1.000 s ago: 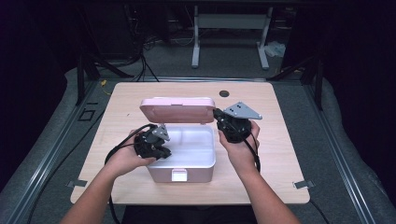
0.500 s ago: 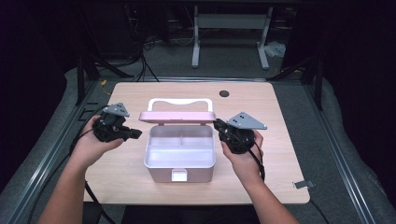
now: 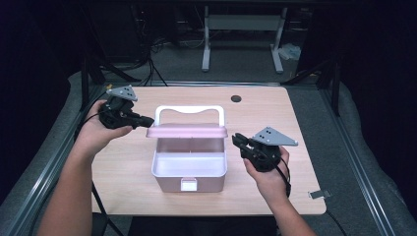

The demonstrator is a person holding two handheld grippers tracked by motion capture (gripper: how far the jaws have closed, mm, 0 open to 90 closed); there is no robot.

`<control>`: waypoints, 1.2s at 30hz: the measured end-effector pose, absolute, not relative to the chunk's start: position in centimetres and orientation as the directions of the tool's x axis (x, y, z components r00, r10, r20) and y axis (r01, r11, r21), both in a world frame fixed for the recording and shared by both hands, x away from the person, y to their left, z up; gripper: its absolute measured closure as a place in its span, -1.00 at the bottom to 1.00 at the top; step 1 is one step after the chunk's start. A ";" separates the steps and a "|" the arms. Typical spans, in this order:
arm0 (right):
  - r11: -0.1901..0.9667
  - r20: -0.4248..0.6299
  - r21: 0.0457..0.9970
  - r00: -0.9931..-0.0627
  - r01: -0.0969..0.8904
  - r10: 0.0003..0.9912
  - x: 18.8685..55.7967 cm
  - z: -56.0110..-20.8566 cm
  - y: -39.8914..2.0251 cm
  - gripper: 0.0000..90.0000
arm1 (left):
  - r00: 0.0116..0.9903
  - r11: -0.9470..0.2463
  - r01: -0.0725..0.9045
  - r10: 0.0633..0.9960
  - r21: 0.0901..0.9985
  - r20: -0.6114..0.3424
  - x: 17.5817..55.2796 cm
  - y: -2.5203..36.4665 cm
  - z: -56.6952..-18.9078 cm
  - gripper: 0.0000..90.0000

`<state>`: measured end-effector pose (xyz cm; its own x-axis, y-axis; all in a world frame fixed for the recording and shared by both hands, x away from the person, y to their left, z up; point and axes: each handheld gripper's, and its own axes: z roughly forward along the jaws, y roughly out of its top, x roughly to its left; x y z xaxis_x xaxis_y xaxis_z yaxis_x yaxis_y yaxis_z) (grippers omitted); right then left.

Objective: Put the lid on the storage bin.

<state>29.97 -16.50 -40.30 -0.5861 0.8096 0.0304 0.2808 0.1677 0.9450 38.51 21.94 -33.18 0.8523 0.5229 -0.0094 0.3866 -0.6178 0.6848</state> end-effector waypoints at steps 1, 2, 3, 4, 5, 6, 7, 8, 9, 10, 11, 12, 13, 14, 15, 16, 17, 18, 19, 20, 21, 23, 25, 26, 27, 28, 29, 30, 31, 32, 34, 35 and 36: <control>0.168 0.025 0.947 -0.583 0.274 0.812 29.9 -40.3 -16.7 0.79 | 0.857 -0.622 0.385 0.515 0.681 -0.015 38.3 21.8 -33.5 1.00; 0.167 0.023 0.947 -0.579 0.273 0.815 29.8 -40.2 -16.8 0.80 | 0.863 -0.629 0.385 0.505 0.676 -0.021 38.2 21.6 -33.8 1.00; 0.168 0.022 0.947 -0.574 0.275 0.819 29.7 -40.2 -17.0 0.80 | 0.867 -0.638 0.382 0.498 0.669 -0.021 38.0 21.4 -34.2 1.00; 0.165 0.023 0.947 -0.571 0.276 0.821 29.7 -40.2 -17.2 0.80 | 0.870 -0.647 0.383 0.493 0.660 -0.021 37.8 21.2 -34.6 1.00; 0.161 0.028 0.947 -0.569 0.279 0.822 29.8 -40.2 -17.3 0.79 | 0.871 -0.652 0.385 0.490 0.653 -0.024 37.5 21.0 -35.2 1.00; 0.161 0.027 0.946 -0.565 0.281 0.824 29.8 -40.2 -17.4 0.79 | 0.871 -0.666 0.387 0.490 0.637 -0.016 37.2 20.9 -35.9 0.99; 0.161 0.027 0.946 -0.564 0.281 0.825 29.8 -40.3 -17.5 0.79 | 0.868 -0.676 0.389 0.496 0.626 -0.004 36.9 20.8 -36.6 0.97; 0.155 0.033 0.946 -0.564 0.283 0.825 29.9 -40.3 -17.6 0.78 | 0.867 -0.680 0.393 0.499 0.619 -0.003 36.6 20.7 -37.3 0.96; 0.153 0.038 0.946 -0.564 0.287 0.825 30.1 -40.4 -17.7 0.78 | 0.870 -0.685 0.393 0.493 0.614 -0.006 36.3 20.7 -37.9 0.96; 0.150 0.042 0.945 -0.564 0.291 0.825 30.2 -40.4 -17.8 0.78 | 0.874 -0.685 0.392 0.485 0.614 -0.017 36.1 20.7 -38.4 0.94; 0.150 0.042 0.944 -0.562 0.292 0.826 30.3 -40.3 -17.8 0.78 | 0.878 -0.687 0.391 0.479 0.612 -0.022 35.8 20.7 -38.8 0.93; 0.151 0.043 0.943 -0.560 0.296 0.828 30.4 -40.4 -17.8 0.78 | 0.881 -0.694 0.387 0.473 0.607 -0.022 35.6 20.7 -39.2 0.92; 0.153 0.042 0.942 -0.560 0.298 0.828 30.4 -40.5 -17.8 0.77 | 0.883 -0.691 0.379 0.468 0.616 -0.019 35.4 20.7 -39.3 0.91; 0.160 0.036 0.941 -0.557 0.298 0.830 30.5 -40.6 -17.7 0.77 | 0.885 -0.687 0.380 0.465 0.620 -0.027 35.2 20.9 -39.3 0.90; 0.167 0.028 0.940 -0.554 0.298 0.832 30.6 -40.8 -17.7 0.77 | 0.886 -0.685 0.378 0.462 0.623 -0.030 35.1 21.0 -39.4 0.90; 0.165 0.034 0.937 -0.552 0.308 0.833 30.8 -41.0 -17.7 0.76 | 0.887 -0.680 0.377 0.462 0.629 -0.033 35.0 21.1 -39.5 0.90; 0.163 0.041 0.934 -0.550 0.318 0.834 30.9 -41.3 -17.7 0.75 | 0.887 -0.677 0.377 0.461 0.632 -0.036 34.9 21.2 -39.5 0.90; 0.163 0.042 0.934 -0.549 0.319 0.835 31.0 -41.5 -17.7 0.74 | 0.885 -0.676 0.381 0.463 0.631 -0.038 34.8 21.4 -39.5 0.89; 0.167 0.038 0.932 -0.547 0.321 0.836 31.0 -41.8 -17.8 0.73 | 0.882 -0.675 0.384 0.470 0.630 -0.034 34.8 21.5 -39.5 0.87; 0.166 0.041 0.930 -0.541 0.329 0.840 31.0 -42.0 -17.8 0.72 | 0.877 -0.675 0.389 0.479 0.627 -0.028 34.8 21.7 -39.6 0.83; 0.170 0.037 0.929 -0.540 0.328 0.841 31.1 -42.3 -17.9 0.71 | 0.870 -0.677 0.395 0.493 0.621 -0.015 34.8 21.9 -39.6 0.76; 0.176 0.033 0.925 -0.534 0.336 0.845 31.1 -42.8 -18.1 0.68 | 0.848 -0.660 0.422 0.530 0.622 -0.014 35.1 22.7 -39.7 0.70; 0.182 0.029 0.921 -0.524 0.345 0.851 31.2 -43.3 -18.5 0.66 | 0.826 -0.639 0.446 0.564 0.626 -0.013 35.4 23.7 -40.0 0.62; 0.181 0.028 0.919 -0.517 0.350 0.855 31.3 -43.5 -18.7 0.65 | 0.813 -0.633 0.458 0.582 0.624 -0.008 35.5 24.1 -40.2 0.56; 0.182 0.033 0.915 -0.514 0.361 0.857 31.3 -43.8 -19.0 0.64 | 0.802 -0.627 0.466 0.597 0.624 0.001 35.7 24.5 -40.5 0.52; 0.178 0.037 0.913 -0.508 0.368 0.860 31.4 -44.1 -19.3 0.62 | 0.792 -0.621 0.474 0.610 0.625 0.006 35.9 24.9 -40.7 0.48; 0.178 0.042 0.909 -0.506 0.377 0.861 31.5 -44.4 -19.6 0.61 | 0.781 -0.610 0.483 0.625 0.628 0.006 36.1 25.3 -41.0 0.41; 0.171 0.051 0.906 -0.501 0.388 0.864 31.6 -44.7 -19.8 0.60 | 0.770 -0.598 0.495 0.637 0.630 0.000 36.3 25.7 -41.3 0.36; 0.172 0.053 0.901 -0.495 0.398 0.867 31.6 -45.0 -20.1 0.58 | 0.762 -0.587 0.505 0.648 0.632 -0.007 36.5 25.9 -41.6 0.34; 0.170 0.055 0.900 -0.491 0.402 0.869 31.7 -45.3 -20.3 0.58 | 0.750 -0.574 0.517 0.661 0.635 -0.013 36.7 26.2 -42.1 0.32; 0.165 0.066 0.890 -0.480 0.425 0.875 31.9 -46.1 -20.7 0.55 | 0.739 -0.559 0.537 0.673 0.632 -0.032 37.0 26.6 -43.2 0.26; 0.169 0.065 0.886 -0.476 0.432 0.877 32.0 -46.6 -20.9 0.52 | 0.733 -0.559 0.547 0.679 0.623 -0.034 37.1 26.9 -43.7 0.24; 0.174 0.060 0.882 -0.470 0.438 0.881 32.2 -47.1 -21.0 0.50 | 0.725 -0.552 0.557 0.688 0.621 -0.039 37.1 27.0 -44.2 0.24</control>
<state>32.17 -20.99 -47.06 -0.4700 0.8807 0.0597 0.4379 0.1739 0.8820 37.13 27.04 -44.22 0.7251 0.6875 -0.0393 0.5568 -0.5518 0.6209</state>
